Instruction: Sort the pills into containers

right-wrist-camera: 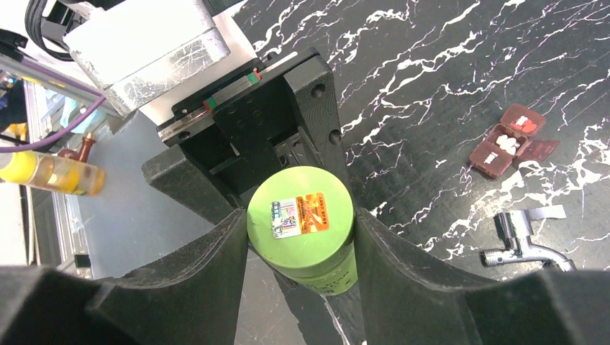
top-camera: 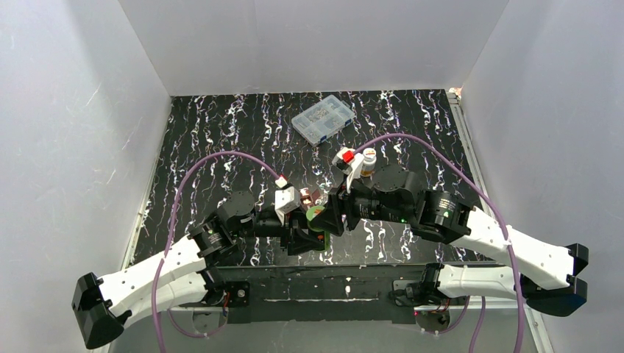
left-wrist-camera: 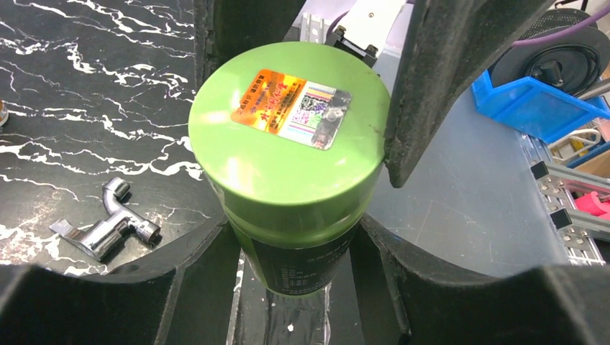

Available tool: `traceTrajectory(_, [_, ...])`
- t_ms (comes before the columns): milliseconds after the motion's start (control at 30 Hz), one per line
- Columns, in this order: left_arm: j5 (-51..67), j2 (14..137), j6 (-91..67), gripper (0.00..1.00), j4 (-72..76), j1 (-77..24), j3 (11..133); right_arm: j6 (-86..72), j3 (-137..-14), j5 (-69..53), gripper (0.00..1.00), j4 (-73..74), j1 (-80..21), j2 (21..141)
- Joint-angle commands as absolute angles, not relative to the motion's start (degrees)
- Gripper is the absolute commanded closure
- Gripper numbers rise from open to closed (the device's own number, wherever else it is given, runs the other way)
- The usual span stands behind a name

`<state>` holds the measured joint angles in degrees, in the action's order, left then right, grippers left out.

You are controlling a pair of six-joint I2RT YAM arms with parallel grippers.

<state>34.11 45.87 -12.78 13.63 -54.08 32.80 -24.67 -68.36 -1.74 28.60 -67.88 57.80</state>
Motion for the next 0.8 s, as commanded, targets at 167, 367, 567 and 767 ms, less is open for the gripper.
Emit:
traceTrajectory(167, [32.1, 43.8, -14.3, 1.00, 23.0, -53.6, 35.0, -26.2, -65.7, -0.4, 0.73, 25.1, -68.1, 57.7])
traceTrajectory(367, [31.3, 43.4, -14.5, 1.00, 19.5, -52.8, 36.3, -25.4, -67.1, 3.6, 0.74, 29.7, -68.1, 58.4])
traceTrajectory(567, [28.6, 44.7, -13.2, 1.00, 13.5, -52.4, 38.8, -26.9, -69.3, 6.7, 0.77, 33.7, -68.1, 60.4])
traceTrajectory(767, [21.9, 45.9, -10.4, 1.00, 9.3, -52.4, 41.2, -33.9, -71.6, 11.8, 0.79, 36.1, -68.2, 63.4])
